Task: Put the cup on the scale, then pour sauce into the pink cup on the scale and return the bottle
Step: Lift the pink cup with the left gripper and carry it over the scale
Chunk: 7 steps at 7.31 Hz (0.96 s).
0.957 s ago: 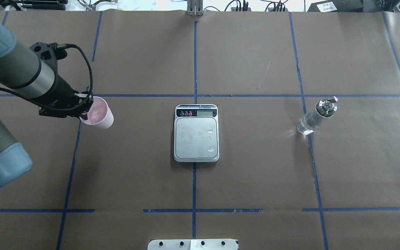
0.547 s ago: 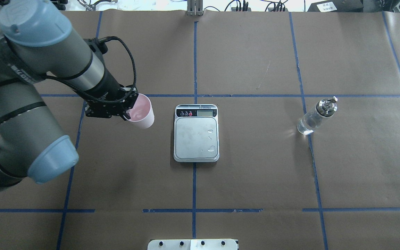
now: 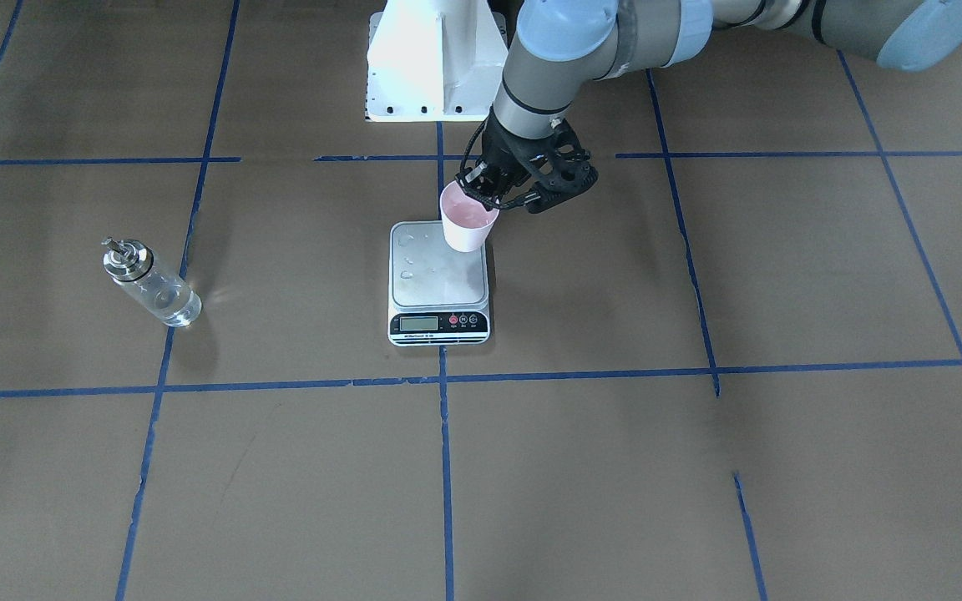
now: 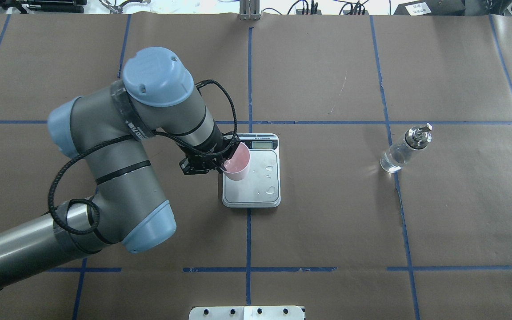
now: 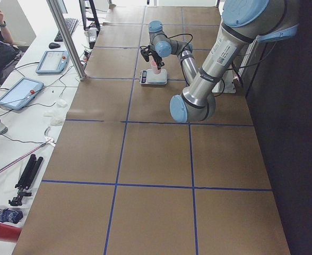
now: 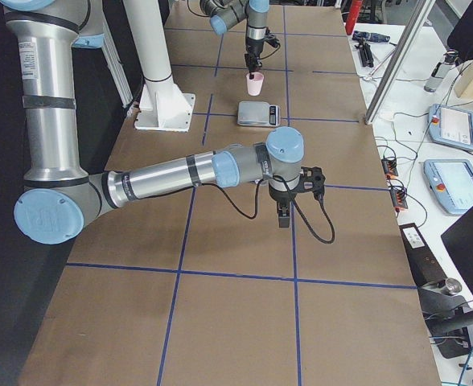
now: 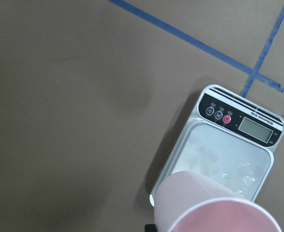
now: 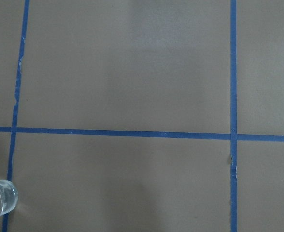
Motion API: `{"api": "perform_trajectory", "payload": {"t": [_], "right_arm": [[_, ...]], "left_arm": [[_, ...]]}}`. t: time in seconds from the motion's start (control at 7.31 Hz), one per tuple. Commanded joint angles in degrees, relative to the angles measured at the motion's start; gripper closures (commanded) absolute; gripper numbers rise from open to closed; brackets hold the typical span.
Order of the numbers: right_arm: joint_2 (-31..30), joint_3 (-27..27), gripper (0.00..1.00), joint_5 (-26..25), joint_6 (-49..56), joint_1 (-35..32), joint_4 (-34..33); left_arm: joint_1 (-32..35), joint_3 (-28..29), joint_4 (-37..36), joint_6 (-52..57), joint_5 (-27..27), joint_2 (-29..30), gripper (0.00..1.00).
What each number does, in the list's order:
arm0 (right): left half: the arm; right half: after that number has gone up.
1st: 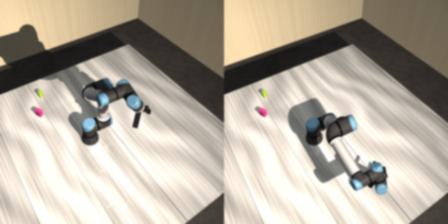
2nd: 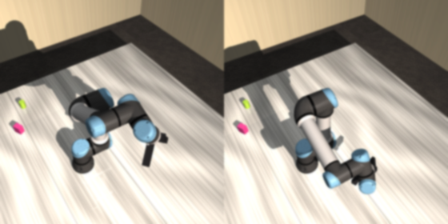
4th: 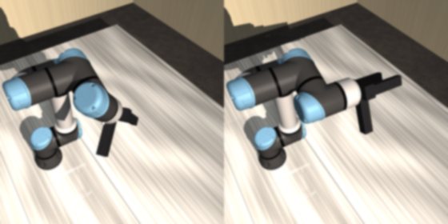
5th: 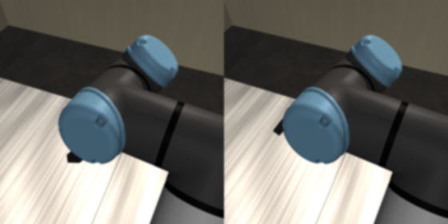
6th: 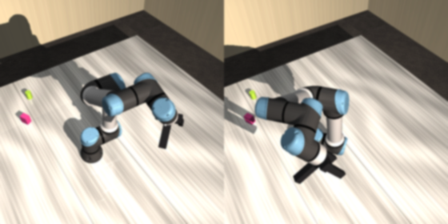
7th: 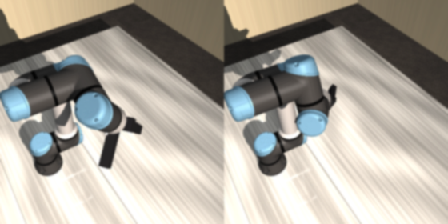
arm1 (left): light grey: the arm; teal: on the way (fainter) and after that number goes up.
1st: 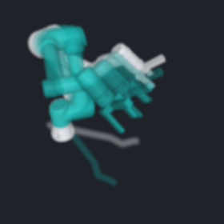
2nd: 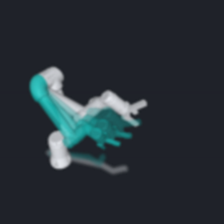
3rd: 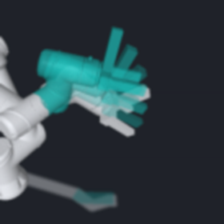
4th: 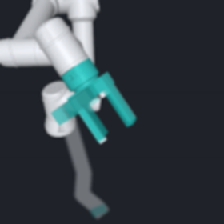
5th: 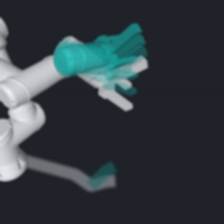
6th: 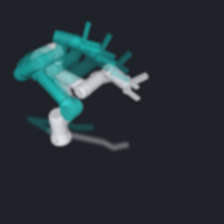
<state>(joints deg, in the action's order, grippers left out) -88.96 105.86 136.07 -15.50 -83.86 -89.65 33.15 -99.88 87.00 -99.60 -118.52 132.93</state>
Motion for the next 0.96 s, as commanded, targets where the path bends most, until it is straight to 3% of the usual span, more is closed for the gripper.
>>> {"api": "perform_trajectory", "payload": {"t": [0.0,0.82], "right_arm": [[0.02,0.75,0.0,-0.19,-0.59,0.28,-0.08],[0.02,1.1,0.0,-0.01,-0.59,0.45,-0.17]], "left_arm": [[-1.24,4.95,1.24,-0.95,0.57,3.46,1.0],[-2.39,7.77,4.31,-2.97,1.28,3.39,1.0]]}}
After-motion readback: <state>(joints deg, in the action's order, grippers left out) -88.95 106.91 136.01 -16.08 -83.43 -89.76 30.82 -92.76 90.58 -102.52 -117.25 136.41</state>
